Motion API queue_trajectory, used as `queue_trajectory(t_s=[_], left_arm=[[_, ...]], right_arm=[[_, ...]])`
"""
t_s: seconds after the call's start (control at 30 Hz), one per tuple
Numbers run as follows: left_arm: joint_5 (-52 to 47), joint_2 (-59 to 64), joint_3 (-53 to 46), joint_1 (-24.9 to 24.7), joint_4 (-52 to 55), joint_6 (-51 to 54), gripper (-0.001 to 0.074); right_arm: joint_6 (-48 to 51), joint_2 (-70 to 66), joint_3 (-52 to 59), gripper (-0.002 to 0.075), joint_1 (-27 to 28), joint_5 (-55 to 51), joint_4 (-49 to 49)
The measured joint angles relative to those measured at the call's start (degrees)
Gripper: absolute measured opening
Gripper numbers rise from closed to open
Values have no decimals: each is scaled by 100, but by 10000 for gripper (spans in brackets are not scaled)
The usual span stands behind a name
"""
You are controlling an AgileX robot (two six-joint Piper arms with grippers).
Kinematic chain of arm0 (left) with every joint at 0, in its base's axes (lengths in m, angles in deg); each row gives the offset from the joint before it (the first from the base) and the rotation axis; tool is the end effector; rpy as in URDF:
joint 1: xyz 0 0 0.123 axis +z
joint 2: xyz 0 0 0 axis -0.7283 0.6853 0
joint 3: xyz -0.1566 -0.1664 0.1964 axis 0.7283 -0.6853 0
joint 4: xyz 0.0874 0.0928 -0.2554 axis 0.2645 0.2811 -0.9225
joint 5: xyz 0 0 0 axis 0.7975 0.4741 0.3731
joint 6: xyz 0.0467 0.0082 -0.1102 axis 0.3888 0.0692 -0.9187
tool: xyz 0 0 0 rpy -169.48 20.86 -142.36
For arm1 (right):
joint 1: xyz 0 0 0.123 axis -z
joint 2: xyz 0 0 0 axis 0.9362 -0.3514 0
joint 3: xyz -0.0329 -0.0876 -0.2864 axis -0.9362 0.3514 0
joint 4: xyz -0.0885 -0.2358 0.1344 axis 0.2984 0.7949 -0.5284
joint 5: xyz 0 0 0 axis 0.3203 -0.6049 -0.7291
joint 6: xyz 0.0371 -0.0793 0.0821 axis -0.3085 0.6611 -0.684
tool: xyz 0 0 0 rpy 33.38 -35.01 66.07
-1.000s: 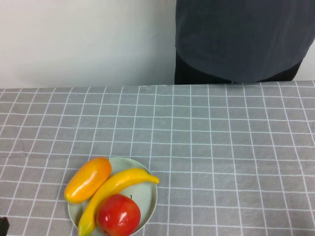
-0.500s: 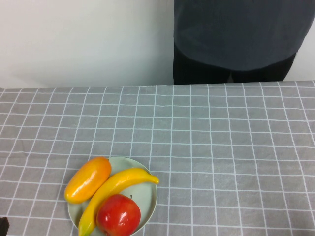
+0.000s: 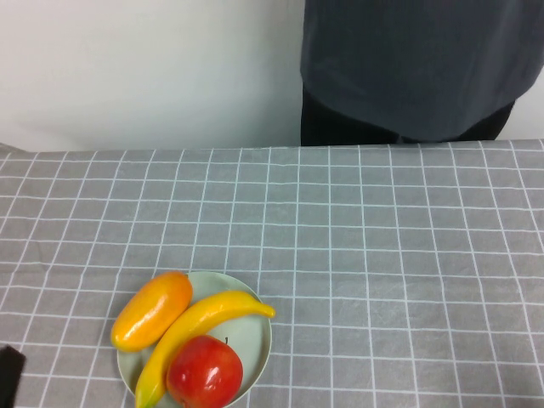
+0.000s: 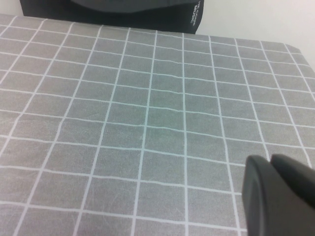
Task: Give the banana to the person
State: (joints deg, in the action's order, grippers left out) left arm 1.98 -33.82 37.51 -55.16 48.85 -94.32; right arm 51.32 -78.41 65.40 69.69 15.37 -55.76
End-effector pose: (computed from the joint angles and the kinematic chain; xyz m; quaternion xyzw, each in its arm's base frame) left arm 0.0994 -0.0261 0.1836 -0.1522 0.7324 -0.2862 0.5987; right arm 0.0976 -0.0031 0.1609 -0.0240 0.8069 -0.0341 0.5892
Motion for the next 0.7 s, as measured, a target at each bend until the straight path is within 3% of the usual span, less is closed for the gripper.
queue_trajectory(t_s=[0.27, 0.47, 0.7], left_arm=[[717, 0, 0, 0, -213, 42, -1], [-486, 228, 992, 0, -201, 1028, -3], [-2106, 1803, 2750, 0, -190, 1921, -3]], right_arm=[[0, 0, 0, -11, 0, 0, 0], [0, 0, 0, -11, 0, 0, 0], [0, 0, 0, -11, 3, 0, 0]])
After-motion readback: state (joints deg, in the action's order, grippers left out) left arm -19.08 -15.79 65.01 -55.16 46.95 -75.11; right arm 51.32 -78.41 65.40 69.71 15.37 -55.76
